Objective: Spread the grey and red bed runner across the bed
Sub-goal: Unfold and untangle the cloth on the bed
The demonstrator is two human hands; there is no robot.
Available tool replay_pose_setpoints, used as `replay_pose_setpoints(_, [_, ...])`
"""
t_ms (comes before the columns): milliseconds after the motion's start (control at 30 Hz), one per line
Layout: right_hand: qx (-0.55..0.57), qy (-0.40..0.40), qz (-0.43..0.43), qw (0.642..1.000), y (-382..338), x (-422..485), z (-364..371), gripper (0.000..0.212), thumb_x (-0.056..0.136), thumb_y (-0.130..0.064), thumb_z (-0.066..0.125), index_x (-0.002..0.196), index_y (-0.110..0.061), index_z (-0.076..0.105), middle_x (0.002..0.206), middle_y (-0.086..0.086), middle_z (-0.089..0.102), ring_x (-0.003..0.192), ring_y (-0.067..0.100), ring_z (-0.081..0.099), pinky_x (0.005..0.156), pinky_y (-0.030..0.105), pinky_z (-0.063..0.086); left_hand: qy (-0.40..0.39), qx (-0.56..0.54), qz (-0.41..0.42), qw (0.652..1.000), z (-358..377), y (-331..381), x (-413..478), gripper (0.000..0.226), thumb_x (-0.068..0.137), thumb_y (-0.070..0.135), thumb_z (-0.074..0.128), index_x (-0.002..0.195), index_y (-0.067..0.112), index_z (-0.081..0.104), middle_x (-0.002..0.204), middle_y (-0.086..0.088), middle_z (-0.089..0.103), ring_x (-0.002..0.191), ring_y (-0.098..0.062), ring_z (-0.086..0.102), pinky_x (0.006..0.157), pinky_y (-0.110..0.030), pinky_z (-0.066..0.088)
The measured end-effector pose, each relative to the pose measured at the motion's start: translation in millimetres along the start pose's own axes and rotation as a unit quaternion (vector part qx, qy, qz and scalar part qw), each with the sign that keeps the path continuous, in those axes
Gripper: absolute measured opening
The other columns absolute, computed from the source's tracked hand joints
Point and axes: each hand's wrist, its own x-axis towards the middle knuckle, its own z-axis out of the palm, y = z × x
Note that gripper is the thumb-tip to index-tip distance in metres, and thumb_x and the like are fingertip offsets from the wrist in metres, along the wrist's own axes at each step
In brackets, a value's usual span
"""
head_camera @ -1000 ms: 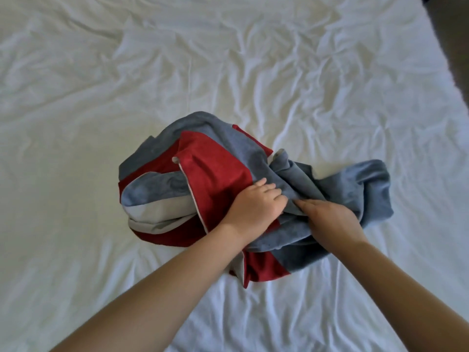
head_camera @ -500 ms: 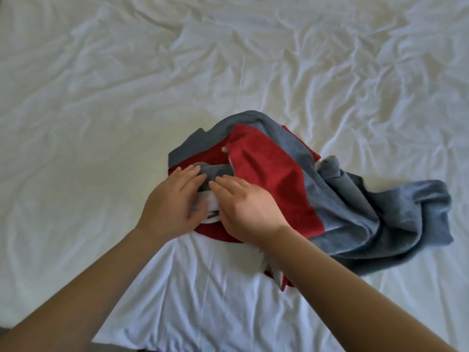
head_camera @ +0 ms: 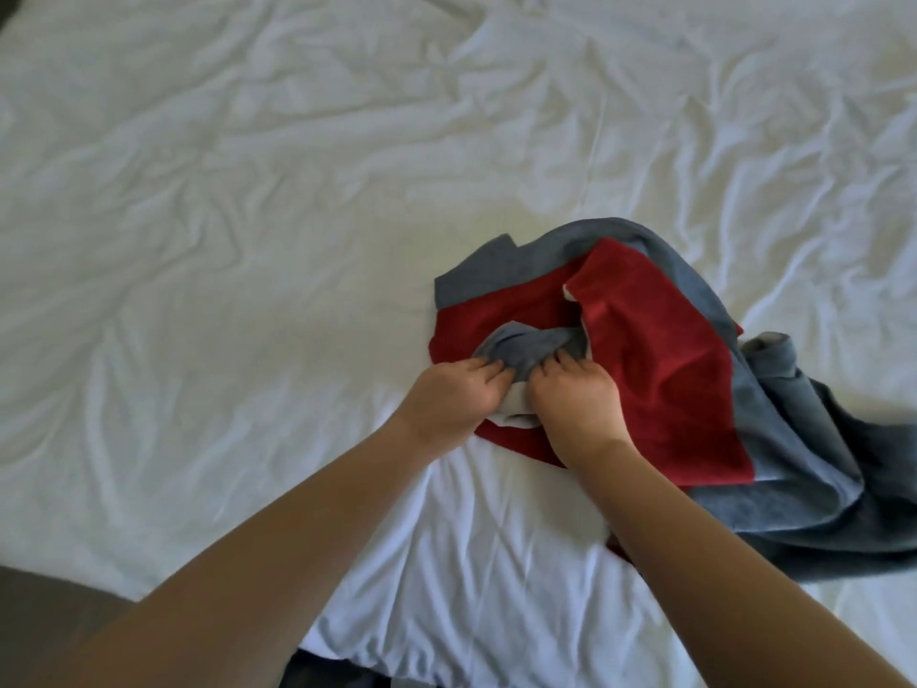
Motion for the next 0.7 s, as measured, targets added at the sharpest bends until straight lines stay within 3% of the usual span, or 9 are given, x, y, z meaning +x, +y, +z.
replay_pose_setpoints(200, [0.021,-0.015,0.015,1.0,-23,12,-28,0.029,0.034,-0.006,0.084,0.041,-0.017,0.058,0.041,-0.002,0.054,0.04,0.015,0.056,0.04,0.019,0.039,-0.036,0.016,0.069,0.997,-17,-40,-19,0.022,0.079,0.004,0.062,0.093,0.015,0.075,0.079,0.001,0.074,0.069,-0.012,0.07,0.049,-0.024,0.054])
replay_pose_setpoints(300, [0.044,-0.026,0.02,0.999,-38,22,-42,0.033,0.031,-0.003,0.086,0.042,-0.015,0.057,0.04,0.0,0.054,0.037,0.017,0.055,0.038,0.017,0.037,-0.067,0.036,0.081,0.994,-28,-60,-24,0.029,0.084,0.003,0.054,0.101,0.018,0.073,0.083,0.003,0.074,0.076,-0.011,0.07,0.054,-0.026,0.055])
replay_pose_setpoints(400, [0.063,-0.021,0.033,0.997,-55,36,-57,0.034,0.031,-0.001,0.087,0.042,-0.013,0.057,0.04,0.002,0.054,0.036,0.018,0.054,0.036,0.017,0.036,-0.063,0.044,0.083,0.994,-42,-81,-32,0.028,0.083,0.003,0.055,0.096,0.02,0.073,0.081,0.006,0.073,0.074,-0.008,0.069,0.052,-0.025,0.054])
replay_pose_setpoints(533, [0.083,-0.011,0.024,0.996,-86,58,-76,0.032,0.033,0.001,0.086,0.043,-0.012,0.058,0.041,0.003,0.055,0.036,0.019,0.054,0.035,0.017,0.035,-0.064,0.03,0.071,0.995,-62,-118,-50,0.029,0.084,-0.002,0.053,0.099,0.015,0.072,0.088,0.001,0.074,0.081,-0.015,0.071,0.055,-0.028,0.056])
replay_pose_setpoints(700, [0.082,0.014,0.012,0.996,-132,87,-85,0.032,0.028,-0.01,0.087,0.04,-0.017,0.058,0.039,-0.002,0.054,0.036,0.013,0.054,0.036,0.016,0.033,-0.023,0.007,0.065,0.998,-85,-163,-82,0.023,0.073,-0.004,0.067,0.089,0.01,0.075,0.082,-0.003,0.075,0.075,-0.018,0.072,0.05,-0.027,0.055])
